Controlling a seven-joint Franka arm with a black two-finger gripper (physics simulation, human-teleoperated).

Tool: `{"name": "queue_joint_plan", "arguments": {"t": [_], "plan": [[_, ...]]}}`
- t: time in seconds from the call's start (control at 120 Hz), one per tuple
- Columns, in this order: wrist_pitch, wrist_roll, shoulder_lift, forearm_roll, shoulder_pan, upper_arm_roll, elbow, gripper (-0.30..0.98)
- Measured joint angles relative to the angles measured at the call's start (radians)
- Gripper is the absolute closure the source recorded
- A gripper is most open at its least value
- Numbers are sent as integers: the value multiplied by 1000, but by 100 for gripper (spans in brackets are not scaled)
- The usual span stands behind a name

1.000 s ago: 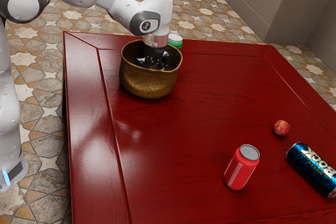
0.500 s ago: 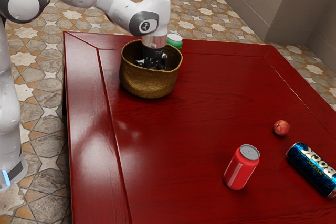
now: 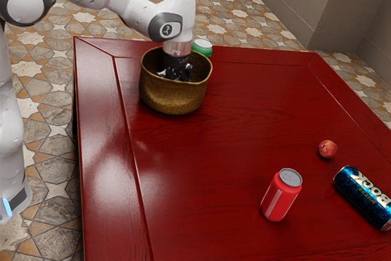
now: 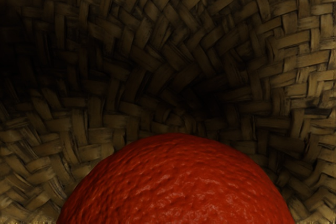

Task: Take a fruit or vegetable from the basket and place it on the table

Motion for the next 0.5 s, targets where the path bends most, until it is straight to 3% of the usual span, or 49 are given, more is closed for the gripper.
{"name": "queue_joint_plan", "arguments": {"t": [0.5], "plan": [[-6, -14, -81, 11, -4, 2, -1, 35]]}}
